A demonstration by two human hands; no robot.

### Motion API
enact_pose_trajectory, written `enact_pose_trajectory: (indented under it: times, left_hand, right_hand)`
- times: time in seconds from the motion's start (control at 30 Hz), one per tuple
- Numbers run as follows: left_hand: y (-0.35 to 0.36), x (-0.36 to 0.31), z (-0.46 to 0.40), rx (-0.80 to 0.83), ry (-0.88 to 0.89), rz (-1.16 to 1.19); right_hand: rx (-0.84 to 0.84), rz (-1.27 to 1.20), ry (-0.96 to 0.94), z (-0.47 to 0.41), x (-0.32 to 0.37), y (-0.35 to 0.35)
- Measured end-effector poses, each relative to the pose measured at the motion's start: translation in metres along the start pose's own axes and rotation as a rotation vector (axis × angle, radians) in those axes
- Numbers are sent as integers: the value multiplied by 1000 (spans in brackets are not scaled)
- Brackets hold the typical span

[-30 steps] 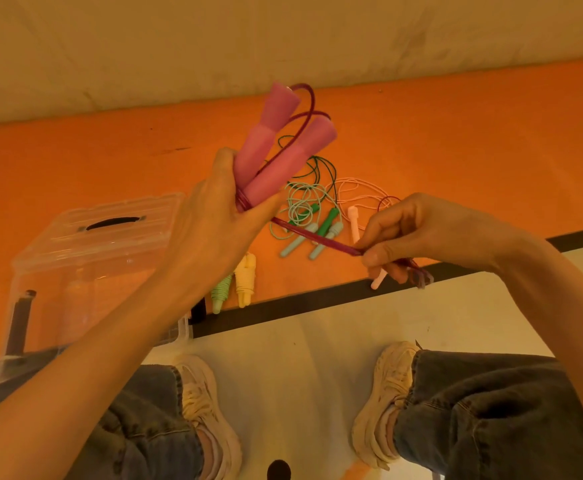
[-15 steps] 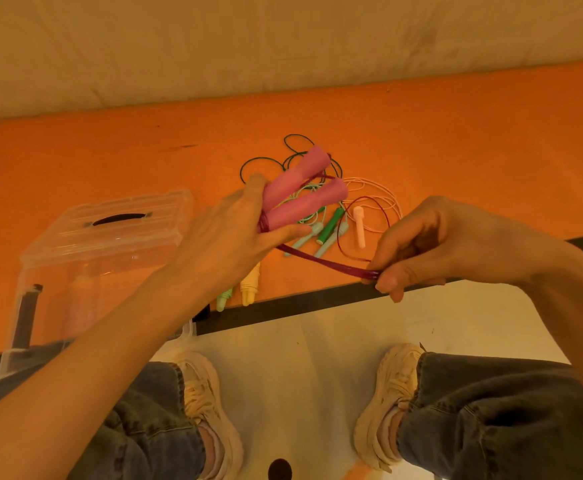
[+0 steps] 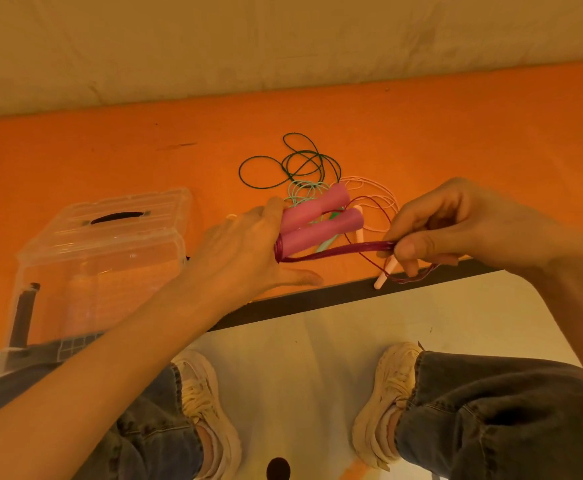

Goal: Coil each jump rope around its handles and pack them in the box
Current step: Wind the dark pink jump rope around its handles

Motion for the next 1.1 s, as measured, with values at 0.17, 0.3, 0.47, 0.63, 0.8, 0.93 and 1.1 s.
enact_pose_trajectory:
  times: [0.17,0.3,0.47,0.63,0.8,0.93,1.1]
  left_hand:
    - [-2,12,-5,-145,-18,-56]
    - [-12,31,-7,-215,-29,-98]
    - [-10,50,-5,-187,-72,-140]
    - [-3,36,-1,-118,-31,-215]
    - [15,16,1,-14,84,-260]
    - [27,-5,10,59,197,-299]
    - [36,-33,20,104,365,-293]
  right_hand:
    - [4,57,64,-3,-2,5]
    - [-80,129,93,4,-3,-8]
    - [-274,217,47,26,1,-37]
    - [-496,238,-138,25,13,-38]
    - [-648,283,-224,16,24,-36]
    - [-721,248,-213,4,21,-37]
    - [-764,219,-183,-8,18,-35]
Point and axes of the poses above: each hand's wrist, its own z-axis away from the middle knuckle, its own y-axis out of the palm, x = y × z, the point moved 4 cm from there along -z, towards the middle knuckle
